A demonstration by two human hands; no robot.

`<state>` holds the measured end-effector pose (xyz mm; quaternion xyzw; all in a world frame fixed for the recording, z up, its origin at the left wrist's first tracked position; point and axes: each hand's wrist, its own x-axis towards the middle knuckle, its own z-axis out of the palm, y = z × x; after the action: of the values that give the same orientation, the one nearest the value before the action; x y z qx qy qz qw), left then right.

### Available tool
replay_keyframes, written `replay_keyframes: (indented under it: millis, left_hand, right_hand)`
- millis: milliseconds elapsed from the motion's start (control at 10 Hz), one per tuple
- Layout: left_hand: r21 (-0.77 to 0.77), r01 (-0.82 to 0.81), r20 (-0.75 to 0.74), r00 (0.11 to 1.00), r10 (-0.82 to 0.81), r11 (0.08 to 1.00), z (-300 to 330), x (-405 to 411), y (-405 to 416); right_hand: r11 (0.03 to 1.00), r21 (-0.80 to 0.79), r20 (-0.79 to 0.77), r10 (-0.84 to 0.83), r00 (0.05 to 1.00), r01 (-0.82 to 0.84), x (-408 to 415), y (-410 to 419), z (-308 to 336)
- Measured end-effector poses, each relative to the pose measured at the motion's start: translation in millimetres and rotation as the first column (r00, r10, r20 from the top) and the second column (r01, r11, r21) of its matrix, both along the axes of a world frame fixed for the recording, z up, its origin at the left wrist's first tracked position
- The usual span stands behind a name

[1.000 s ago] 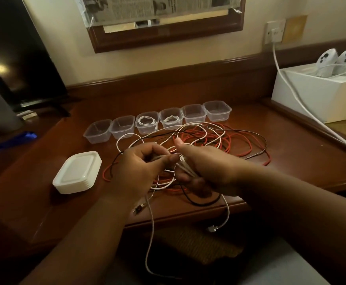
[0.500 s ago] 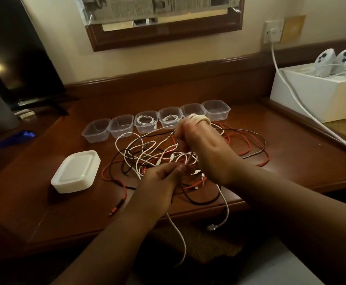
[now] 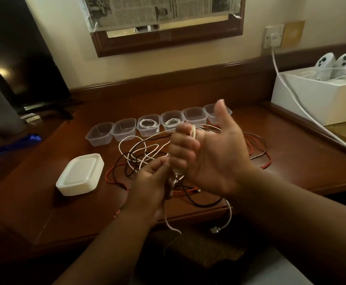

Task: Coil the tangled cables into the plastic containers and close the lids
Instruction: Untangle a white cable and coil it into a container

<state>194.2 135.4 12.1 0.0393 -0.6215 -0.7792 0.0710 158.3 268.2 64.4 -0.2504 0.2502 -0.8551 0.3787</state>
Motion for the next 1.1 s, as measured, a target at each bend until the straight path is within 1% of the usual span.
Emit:
replay_keyframes:
  millis: [100,200,300,400,500,600,700,800,900,1000,1100]
  left_hand:
    - [-0.286,0.014,-0.047,0.999,-0.028,0.958,-0.1,8.5,6.7]
    - [-0.507,-0.089,-0.185,0.983,-0.008,0.857,7.7,9.1,-6.5]
    - [-0.592,-0.201,-0.294,0.955,0.023,0.781,20.0,6.1,-21.1]
    - [-0.455,-0.134,-0.260,0.966,0.012,0.880,25.3,3.3,-23.3]
    - [-0.095,-0.026,-0.100,0.995,0.016,0.995,19.0,1.1,-13.3]
    - [0.027,0.020,0.000,1.000,-0.020,0.999,6.6,3.3,-2.0]
    - [-0.202,0.073,-0.003,0.997,-0.075,0.977,-0.8,12.5,5.0]
    - [-0.435,0.036,-0.101,0.991,-0.089,0.900,3.3,16.3,-0.2]
    - [-0.647,-0.063,-0.225,0.968,-0.111,0.760,14.9,15.7,-14.5]
    - [-0.608,-0.091,-0.252,0.964,-0.083,0.789,19.3,14.7,-22.9]
    - [-0.542,-0.068,-0.283,0.953,-0.105,0.838,19.3,16.9,-22.1]
  right_hand:
    - [0.750,0.139,-0.651,-0.423,0.631,0.647,-15.7,3.3,-2.6]
    - [0.286,-0.029,-0.993,0.099,-0.060,0.958,-27.2,9.7,-16.2]
    - [0.280,0.140,-0.971,0.229,0.076,0.950,-17.9,8.2,-26.1]
    - [0.441,0.646,-0.733,0.130,0.668,0.623,-10.2,3.3,-15.5]
    - [0.843,0.537,-0.204,0.095,0.974,0.031,-0.9,6.3,1.3]
    - [0.990,0.084,0.014,-0.112,0.994,0.111,6.6,5.1,10.2]
    - [0.872,0.064,-0.249,-0.457,0.854,0.485,1.2,2.6,8.0]
    - [0.396,0.034,-0.955,-0.258,0.147,0.918,-6.4,5.6,-7.2]
    - [0.349,0.089,-0.979,0.203,0.018,0.933,-2.0,4.4,-26.5]
    - [0.374,0.311,-0.949,0.169,0.266,0.874,3.6,0.1,-24.9]
    - [0.488,0.642,-0.734,0.169,0.658,0.591,10.9,4.8,-6.3]
